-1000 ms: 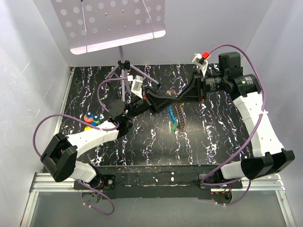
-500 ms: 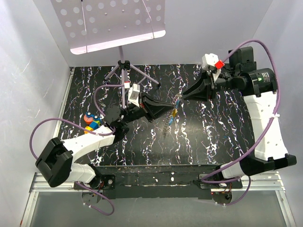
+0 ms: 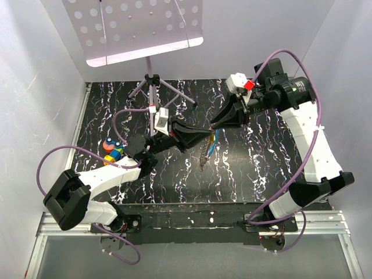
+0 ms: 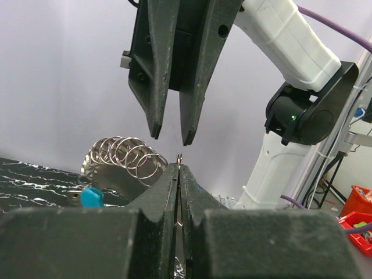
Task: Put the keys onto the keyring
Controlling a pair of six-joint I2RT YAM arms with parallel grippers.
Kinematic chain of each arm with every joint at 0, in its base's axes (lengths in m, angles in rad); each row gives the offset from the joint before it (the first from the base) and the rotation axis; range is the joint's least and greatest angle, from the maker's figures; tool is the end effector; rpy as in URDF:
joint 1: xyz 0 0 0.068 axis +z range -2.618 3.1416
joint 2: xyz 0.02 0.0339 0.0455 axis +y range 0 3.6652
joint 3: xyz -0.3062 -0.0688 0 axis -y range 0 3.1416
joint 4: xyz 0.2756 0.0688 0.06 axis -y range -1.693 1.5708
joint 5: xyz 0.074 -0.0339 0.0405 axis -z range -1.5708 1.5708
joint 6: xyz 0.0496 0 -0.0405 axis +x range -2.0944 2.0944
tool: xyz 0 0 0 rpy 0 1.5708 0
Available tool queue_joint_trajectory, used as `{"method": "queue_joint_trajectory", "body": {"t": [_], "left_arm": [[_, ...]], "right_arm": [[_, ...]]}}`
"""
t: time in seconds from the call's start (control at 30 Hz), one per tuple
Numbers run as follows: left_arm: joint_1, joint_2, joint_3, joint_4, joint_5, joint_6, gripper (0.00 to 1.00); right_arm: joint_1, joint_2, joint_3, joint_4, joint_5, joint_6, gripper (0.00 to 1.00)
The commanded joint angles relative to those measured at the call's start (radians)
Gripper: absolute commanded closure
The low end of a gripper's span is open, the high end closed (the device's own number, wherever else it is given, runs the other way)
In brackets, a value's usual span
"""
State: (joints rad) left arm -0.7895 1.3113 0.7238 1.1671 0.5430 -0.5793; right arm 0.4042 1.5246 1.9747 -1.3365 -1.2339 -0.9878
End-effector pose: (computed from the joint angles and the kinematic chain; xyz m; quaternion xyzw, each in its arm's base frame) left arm 0.1941 -0.2321 0.3704 0.2827 0.4309 -0.6346 0.5760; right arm 0.2437 0.1551 0.5233 -0.6416 0.4652 0.4432 0.4189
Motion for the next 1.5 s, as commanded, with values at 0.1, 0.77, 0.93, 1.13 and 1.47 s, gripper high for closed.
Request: {"method": "queue_joint_trajectory", "body": {"t": [0.1, 0.77, 0.93, 1.13, 1.47], "left_arm": [[0.003, -0.052, -0.017, 0.071, -0.086, 0.006, 1.00], [0.003, -0.052, -0.017, 0.095, -0.110, -0.017, 1.00], [0.003, -0.049, -0.015, 0.098, -0.104, -0.021, 1.00], [0.003, -0.050, -0.012, 0.103, -0.100, -0.025, 1.00], [0.003, -0.041, -0.007, 0.109, -0.097, -0.030, 1.00]], "right_arm": [[0.001, -0.029, -0.013, -0.122, -0.009, 0.081, 0.68], [0.001, -0.020, -0.051, -0.095, -0.021, 0.117, 0.68], [0.002, -0.015, -0.054, -0.081, -0.019, 0.133, 0.68], [0.002, -0.012, -0.059, -0.064, -0.018, 0.158, 0.68], [0.008, -0.004, -0.057, -0.052, -0.029, 0.175, 0.68]]}}
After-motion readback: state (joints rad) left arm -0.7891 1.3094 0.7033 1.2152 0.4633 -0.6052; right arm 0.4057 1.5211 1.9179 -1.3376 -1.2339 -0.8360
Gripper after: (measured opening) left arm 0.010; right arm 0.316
